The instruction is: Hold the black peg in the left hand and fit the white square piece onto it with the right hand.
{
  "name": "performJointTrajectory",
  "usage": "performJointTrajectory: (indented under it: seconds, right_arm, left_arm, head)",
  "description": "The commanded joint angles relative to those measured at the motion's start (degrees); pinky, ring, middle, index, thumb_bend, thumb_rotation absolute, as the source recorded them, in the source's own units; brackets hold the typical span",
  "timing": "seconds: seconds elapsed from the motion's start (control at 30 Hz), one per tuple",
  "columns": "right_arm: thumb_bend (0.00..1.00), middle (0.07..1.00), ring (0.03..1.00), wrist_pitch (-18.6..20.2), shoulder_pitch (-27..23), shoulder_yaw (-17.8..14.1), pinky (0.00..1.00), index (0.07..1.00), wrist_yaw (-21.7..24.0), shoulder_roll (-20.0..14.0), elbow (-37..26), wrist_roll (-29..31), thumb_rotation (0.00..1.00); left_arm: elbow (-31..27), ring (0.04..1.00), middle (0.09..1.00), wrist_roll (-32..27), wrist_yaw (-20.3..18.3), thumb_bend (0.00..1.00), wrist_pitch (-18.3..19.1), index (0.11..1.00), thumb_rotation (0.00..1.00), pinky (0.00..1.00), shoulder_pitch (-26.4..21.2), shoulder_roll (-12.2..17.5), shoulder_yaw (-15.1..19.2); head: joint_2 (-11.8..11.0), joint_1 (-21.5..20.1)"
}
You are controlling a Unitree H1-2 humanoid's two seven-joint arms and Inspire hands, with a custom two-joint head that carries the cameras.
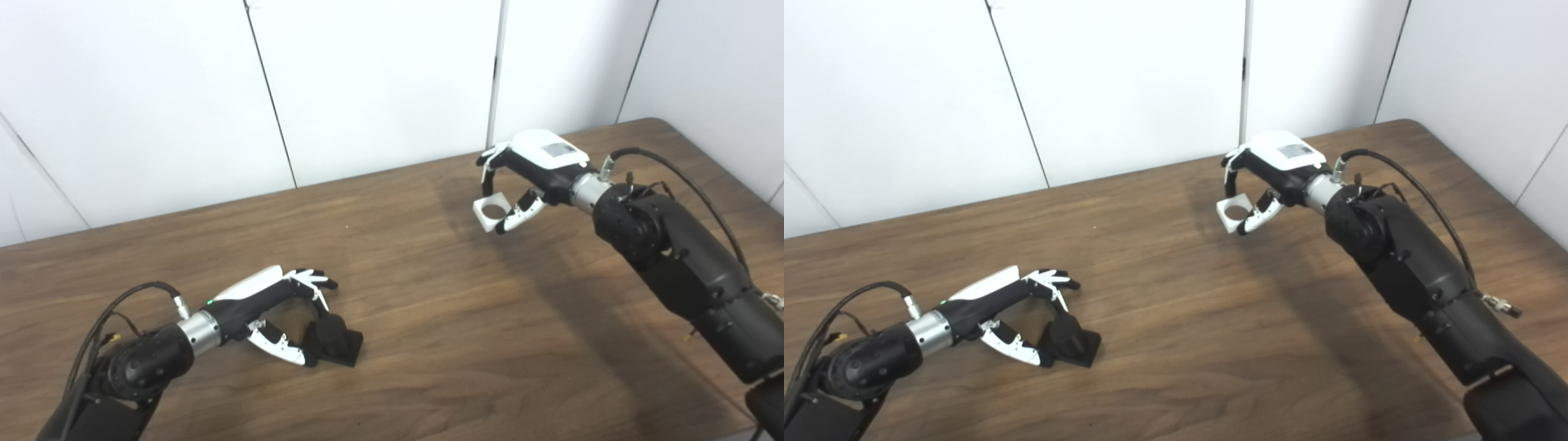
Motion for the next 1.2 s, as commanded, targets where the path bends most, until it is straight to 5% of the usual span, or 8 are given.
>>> performJointTrajectory:
  seconds: [0.0, 0.53, 1.17]
  right_arm:
    - [0.52, 0.823, 0.89, -1.72, -2.44, -1.27, 0.84, 0.482, 0.31, -1.13, -2.8, 1.1, 0.14]
    - [0.52, 0.815, 0.898, -4.43, -0.88, 0.06, 0.95, 0.479, 6.33, 4.08, -16.88, 7.1, 0.14]
    - [0.52, 0.811, 0.885, -5.89, -1.29, 2.13, 0.91, 0.48, 11.63, 9.3, -21.11, 10.29, 0.14]
  left_arm:
    - [0.97, 0.983, 0.914, 1.26, -6.58, 0.52, 3.13, 0.489, 0.06, 0.98, 3.03, 0.75, -2.81]
    - [1.21, 1.0, 0.919, 1.77, -6.33, 0.52, 4.43, 0.49, 0.07, 0.99, 2.48, -0.5, -3.47]
    - [2.2, 0.994, 0.914, 3.5, -5.41, 0.52, 6.44, 0.489, 0.08, 0.99, 2.22, -3.92, -3.84]
  head:
    - [0.05, 0.22]
    - [1.68, 7.9]
    - [3.1, 19.84]
